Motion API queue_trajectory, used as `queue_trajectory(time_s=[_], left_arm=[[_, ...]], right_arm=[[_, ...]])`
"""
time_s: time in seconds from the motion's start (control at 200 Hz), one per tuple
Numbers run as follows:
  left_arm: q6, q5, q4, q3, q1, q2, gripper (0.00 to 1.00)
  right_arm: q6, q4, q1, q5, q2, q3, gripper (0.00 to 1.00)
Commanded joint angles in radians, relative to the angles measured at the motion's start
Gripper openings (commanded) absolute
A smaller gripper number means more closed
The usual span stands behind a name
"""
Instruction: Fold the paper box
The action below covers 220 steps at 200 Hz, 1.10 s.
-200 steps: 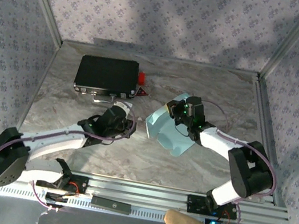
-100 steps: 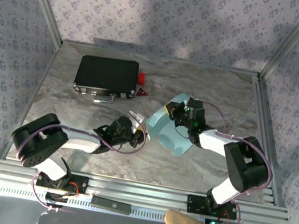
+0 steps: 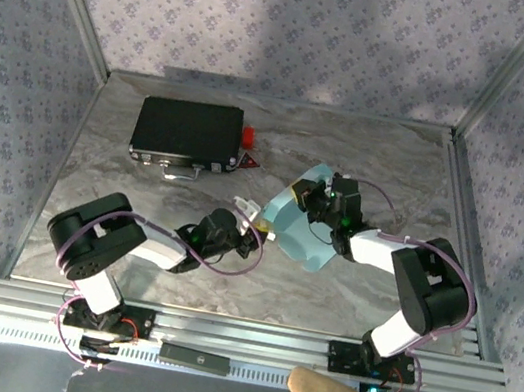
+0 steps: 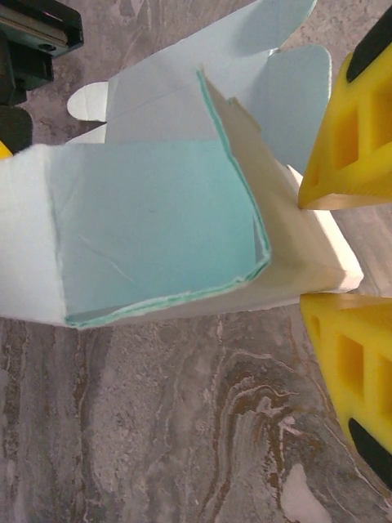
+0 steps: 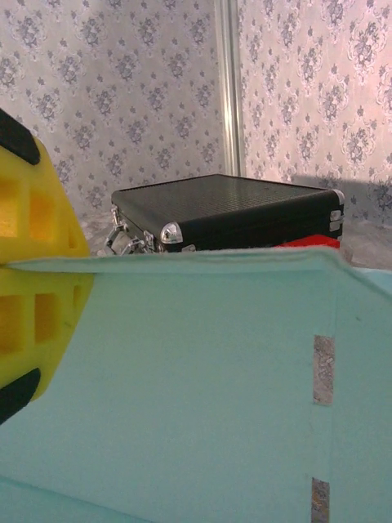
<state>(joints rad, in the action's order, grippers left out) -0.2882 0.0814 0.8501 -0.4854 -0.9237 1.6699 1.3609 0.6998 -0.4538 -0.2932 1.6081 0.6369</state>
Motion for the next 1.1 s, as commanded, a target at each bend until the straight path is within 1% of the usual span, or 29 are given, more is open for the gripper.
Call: queue_trajectory(time_s=[0.0,0.195,0.255,0.415,0.475,0.595,0.68,0.839,0.984,1.094], left_arm=[[0.014,0.039,0.089,-0.039,-0.019,0.017,0.32],[0.020,0.067,0.099,-0.075,-0.050,0.047,0.31],[0.022,0.095,0.100,-0.083,-0.060,0.055,0.31],[-0.009,0.213,0.069,-0.116,-0.070,0.077,0.32],[-0.020,0.253,0.075,-0.125,-0.076,0.090,0.34],[-0.022,0.296,0.101,-0.141,-0.094,0.121,0.38],[-0.023,0.348,0.090,-0.160,-0.108,0.139,0.41],[-0.046,0.446,0.108,-0.171,-0.123,0.167,0.41],[-0.052,0.486,0.121,-0.192,-0.131,0.197,0.41],[-0.055,0.491,0.134,-0.201,-0.131,0.217,0.36]], right_arm=[[-0.015,0.023,0.003,-0.010,0.014,-0.016,0.00],[-0.006,0.040,-0.001,0.002,0.013,-0.021,0.00],[-0.006,0.044,-0.003,0.007,0.012,-0.023,0.00],[0.002,0.060,-0.014,0.029,0.009,-0.038,0.00],[0.011,0.068,-0.017,0.038,0.009,-0.047,0.00],[0.030,0.076,-0.022,0.052,0.009,-0.055,0.00],[0.045,0.081,-0.022,0.062,0.007,-0.061,0.00],[0.074,0.089,-0.027,0.074,0.006,-0.070,0.00],[0.076,0.109,-0.042,0.102,0.000,-0.085,0.00],[0.075,0.129,-0.058,0.122,0.006,-0.098,0.00]])
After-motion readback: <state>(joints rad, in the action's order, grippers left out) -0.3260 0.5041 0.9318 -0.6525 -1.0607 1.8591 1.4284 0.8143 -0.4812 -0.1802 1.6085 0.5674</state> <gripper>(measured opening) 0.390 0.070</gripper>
